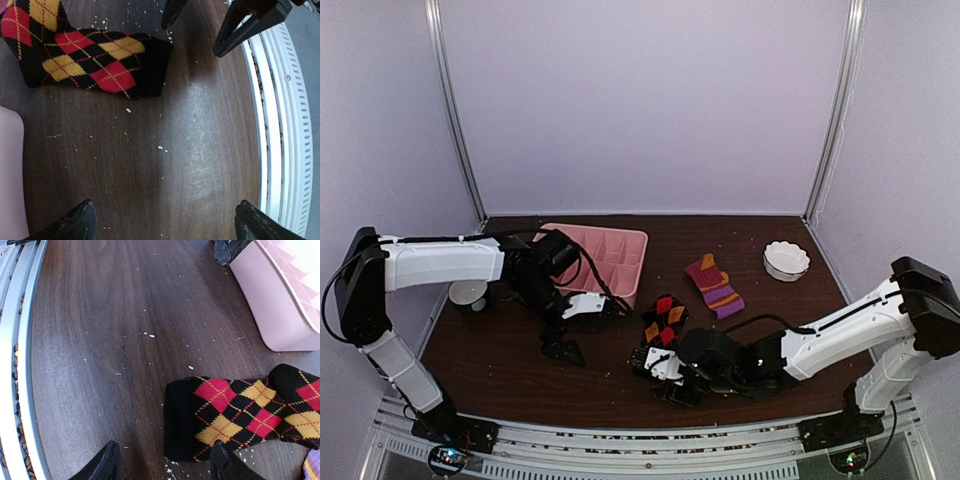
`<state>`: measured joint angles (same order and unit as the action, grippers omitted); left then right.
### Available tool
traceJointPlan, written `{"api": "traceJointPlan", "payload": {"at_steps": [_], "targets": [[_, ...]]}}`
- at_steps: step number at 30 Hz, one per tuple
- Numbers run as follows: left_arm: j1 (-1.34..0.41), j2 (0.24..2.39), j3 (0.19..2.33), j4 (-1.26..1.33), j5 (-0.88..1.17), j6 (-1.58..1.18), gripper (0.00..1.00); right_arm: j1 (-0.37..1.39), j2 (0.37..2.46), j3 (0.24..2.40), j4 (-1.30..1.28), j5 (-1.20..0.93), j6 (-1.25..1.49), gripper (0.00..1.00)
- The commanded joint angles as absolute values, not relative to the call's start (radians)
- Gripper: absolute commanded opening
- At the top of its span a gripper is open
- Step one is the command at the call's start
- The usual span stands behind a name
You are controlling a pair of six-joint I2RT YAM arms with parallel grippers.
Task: Roll the socks
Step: Pick up the sock from the center of the board.
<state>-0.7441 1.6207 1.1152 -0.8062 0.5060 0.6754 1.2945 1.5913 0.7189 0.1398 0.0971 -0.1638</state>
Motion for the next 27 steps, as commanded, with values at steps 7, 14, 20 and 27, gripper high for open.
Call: {"api": "traceJointPlan", "payload": {"at_steps": [7,14,20,27], "targets": [[-0.653,1.545,1.025,-0.765,0.586,0.73,0.98,1.221,1.722,0.799,0.133,0.001,-0.255,0.47],[-0.65,1.501,0.994,-0.766,0.575,0.752,0.98,1.176,1.754,0.795,0.126,-0.066,-0.227,0.34],[-0.655,1.525,1.013,-0.764,0.627,0.772,0.98,1.134,1.767,0.793,0.101,-0.18,-0.119,0.07],[-0.768,1.533,0.991,-0.658,0.552,0.786,0.95,1.039,1.733,0.767,0.172,-0.45,0.087,0.0]]}}
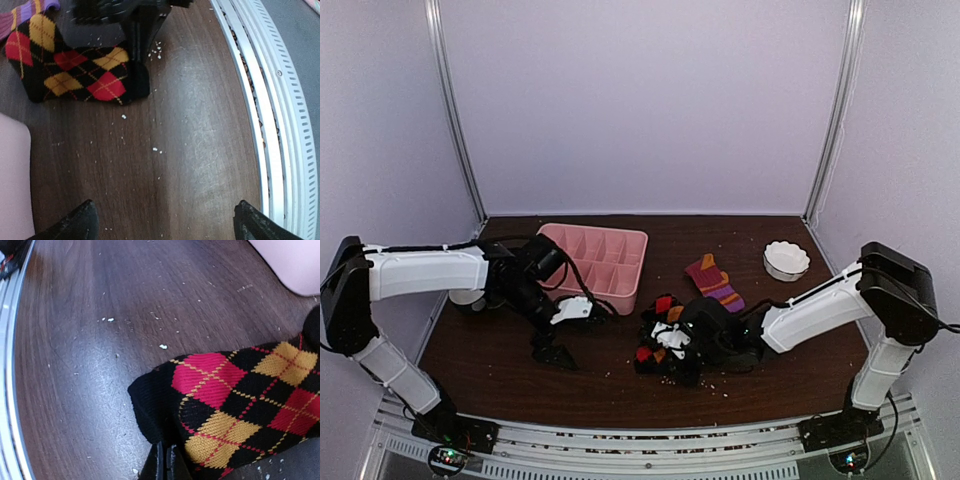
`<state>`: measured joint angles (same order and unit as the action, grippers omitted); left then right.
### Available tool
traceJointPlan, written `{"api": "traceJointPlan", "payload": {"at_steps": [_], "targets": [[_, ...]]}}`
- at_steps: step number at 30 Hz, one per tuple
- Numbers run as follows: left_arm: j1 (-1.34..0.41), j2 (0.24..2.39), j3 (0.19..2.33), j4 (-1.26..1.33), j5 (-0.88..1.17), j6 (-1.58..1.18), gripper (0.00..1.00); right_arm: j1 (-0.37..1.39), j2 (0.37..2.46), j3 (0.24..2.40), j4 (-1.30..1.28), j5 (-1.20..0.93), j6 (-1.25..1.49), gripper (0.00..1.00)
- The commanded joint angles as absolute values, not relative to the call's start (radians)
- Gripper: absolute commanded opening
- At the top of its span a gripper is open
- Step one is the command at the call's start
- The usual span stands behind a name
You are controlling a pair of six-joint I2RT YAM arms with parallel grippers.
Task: Roll the socks
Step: Pick up the sock from the center of the board.
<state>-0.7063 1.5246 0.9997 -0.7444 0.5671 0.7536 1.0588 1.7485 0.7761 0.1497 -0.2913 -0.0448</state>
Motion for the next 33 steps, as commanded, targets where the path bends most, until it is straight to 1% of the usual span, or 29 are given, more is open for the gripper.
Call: {"api": "traceJointPlan", "payload": {"at_steps": [1,5,9,14,16,19,24,33], "targets": [[-0.792,1.538,0.989,-0.639,0.543,0.791,0.93,1.035,1.737,0.773,0.165,-0.468,0.108,0.0],[-0.899,1.577,0.981,-0.523,0.48,0.795,0.83,1.003,1.767,0.793,0.161,-0.555,0.209,0.0],[-0.954,1.637,0.993,-0.396,0.455,0.756,0.66,0.973,1.794,0.793,0.205,-0.614,0.343,0.0],[-1.003,1.711,1.008,-0.357,0.442,0.755,0.57,0.946,1.822,0.802,0.213,-0.641,0.449,0.0],[-1.022,1.731,1.009,-0.333,0.416,0.756,0.52,0.943,1.832,0.801,0.239,-0.661,0.488,0.0],[-1.041,1.766,1.02,-0.299,0.373,0.772,0.47,0.939,1.841,0.794,0.289,-0.689,0.548,0.0],[-1.049,1.806,1.063,-0.269,0.298,0.778,0.42,0.919,1.848,0.765,0.402,-0.752,0.665,0.0],[-1.077,1.775,1.049,-0.253,0.236,0.803,0.46,0.908,1.832,0.772,0.35,-0.776,0.642,0.0]]}}
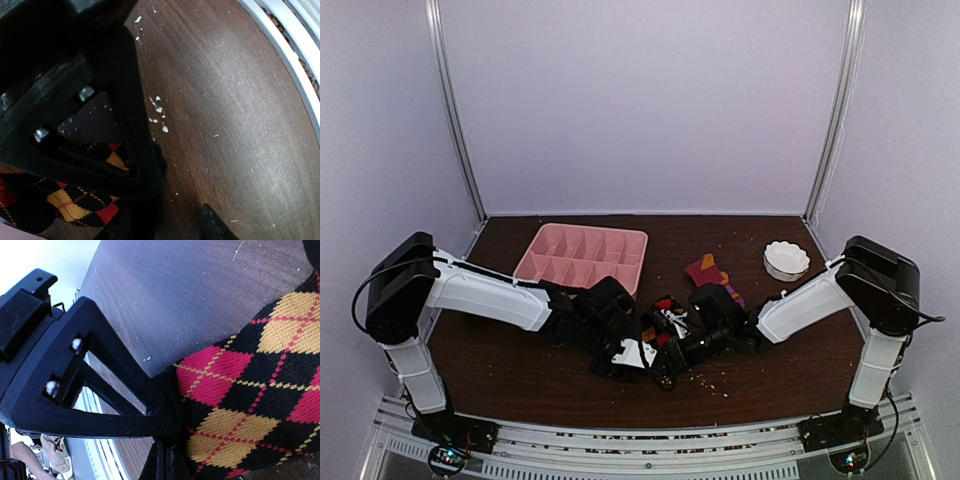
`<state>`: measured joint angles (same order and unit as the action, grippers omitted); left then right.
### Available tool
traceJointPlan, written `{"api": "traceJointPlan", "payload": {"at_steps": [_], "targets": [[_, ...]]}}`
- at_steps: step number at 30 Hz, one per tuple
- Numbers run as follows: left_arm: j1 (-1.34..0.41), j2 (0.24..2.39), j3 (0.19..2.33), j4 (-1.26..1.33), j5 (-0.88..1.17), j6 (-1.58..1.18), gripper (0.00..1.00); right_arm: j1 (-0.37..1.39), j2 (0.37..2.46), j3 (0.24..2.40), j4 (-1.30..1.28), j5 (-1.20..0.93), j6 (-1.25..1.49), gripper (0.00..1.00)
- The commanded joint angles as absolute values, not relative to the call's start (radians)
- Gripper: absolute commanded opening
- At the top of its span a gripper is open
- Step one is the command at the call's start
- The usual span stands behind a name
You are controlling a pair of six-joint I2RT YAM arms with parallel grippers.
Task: Roll the socks
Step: Pick up the sock from the center of the board.
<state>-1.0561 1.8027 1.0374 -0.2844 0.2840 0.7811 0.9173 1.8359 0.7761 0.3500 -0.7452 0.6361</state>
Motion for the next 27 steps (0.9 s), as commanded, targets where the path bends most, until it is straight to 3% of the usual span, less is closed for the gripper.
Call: {"api": "traceJointPlan", "payload": {"at_steps": [1,14,27], "targets": [[-1.078,1.766,1.049,-0.262,0.245,0.799,0.46,0.907,1.832,0.771,0.347,-0.775,0.641,0.0],[-1.068,1.746,0.979,-0.222,0.216,0.788,0.55,0.899,1.842,0.746,0.363,-0.776,0.665,0.0],[-1.068,1.826,1.022,-0.151,0.184,0.722,0.5,0.899,1.848,0.731,0.441,-0.805,0.717,0.0]]}}
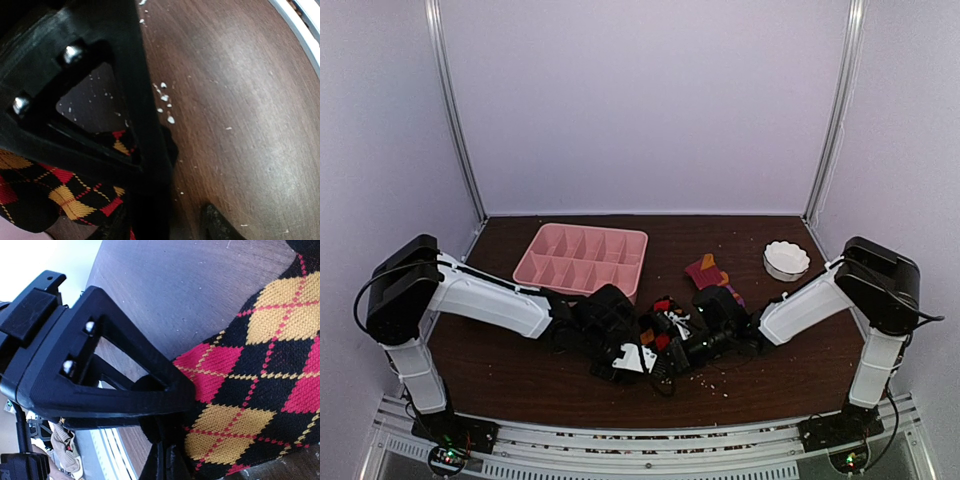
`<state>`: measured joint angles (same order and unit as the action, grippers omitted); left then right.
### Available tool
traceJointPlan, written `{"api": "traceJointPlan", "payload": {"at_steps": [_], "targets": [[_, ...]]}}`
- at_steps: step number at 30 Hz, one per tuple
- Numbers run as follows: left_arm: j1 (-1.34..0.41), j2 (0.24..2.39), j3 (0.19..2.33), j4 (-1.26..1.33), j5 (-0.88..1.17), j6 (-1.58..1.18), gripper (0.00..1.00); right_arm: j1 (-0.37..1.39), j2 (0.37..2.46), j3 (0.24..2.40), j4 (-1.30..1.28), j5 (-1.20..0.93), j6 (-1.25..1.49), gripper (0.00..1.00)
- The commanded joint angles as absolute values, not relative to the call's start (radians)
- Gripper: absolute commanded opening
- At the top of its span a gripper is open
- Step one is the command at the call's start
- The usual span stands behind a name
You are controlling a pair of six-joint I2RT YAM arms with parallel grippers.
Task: Roll the socks
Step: Pick up the sock from the center of the board.
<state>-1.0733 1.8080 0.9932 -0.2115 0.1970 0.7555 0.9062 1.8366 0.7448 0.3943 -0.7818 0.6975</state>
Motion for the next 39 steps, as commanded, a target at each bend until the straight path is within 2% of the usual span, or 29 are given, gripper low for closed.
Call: {"api": "traceJointPlan", "payload": {"at_steps": [1,6,11,14,19,22,25,31,35,39], "targets": [[-1.068,1.827,1.018,-0.146,0.178,0.72,0.48,0.899,1.847,0.73,0.438,-0.807,0.715,0.0],[-1.068,1.813,1.011,-0.156,0.188,0.689,0.42,0.898,1.85,0.726,0.429,-0.802,0.708,0.0],[-1.065,1.777,1.012,-0.177,0.222,0.645,0.56,0.899,1.866,0.726,0.426,-0.798,0.707,0.0],[-1.065,1.763,1.01,-0.178,0.238,0.631,0.55,0.898,1.871,0.725,0.434,-0.8,0.714,0.0],[-1.062,1.784,0.992,-0.14,0.205,0.632,0.43,0.897,1.872,0.724,0.439,-0.805,0.731,0.0],[-1.055,1.809,0.983,-0.12,0.192,0.634,0.26,0.898,1.872,0.724,0.441,-0.808,0.74,0.0],[-1.034,1.831,1.001,-0.139,0.19,0.626,0.17,0.897,1.869,0.716,0.456,-0.809,0.749,0.0],[-0.994,1.842,1.054,-0.236,0.268,0.607,0.09,0.89,1.853,0.699,0.495,-0.797,0.769,0.01],[-0.954,1.868,1.098,-0.309,0.348,0.575,0.05,0.886,1.832,0.674,0.527,-0.796,0.776,0.08],[-0.928,1.884,1.137,-0.375,0.417,0.554,0.01,0.885,1.816,0.657,0.542,-0.791,0.777,0.1]]}}
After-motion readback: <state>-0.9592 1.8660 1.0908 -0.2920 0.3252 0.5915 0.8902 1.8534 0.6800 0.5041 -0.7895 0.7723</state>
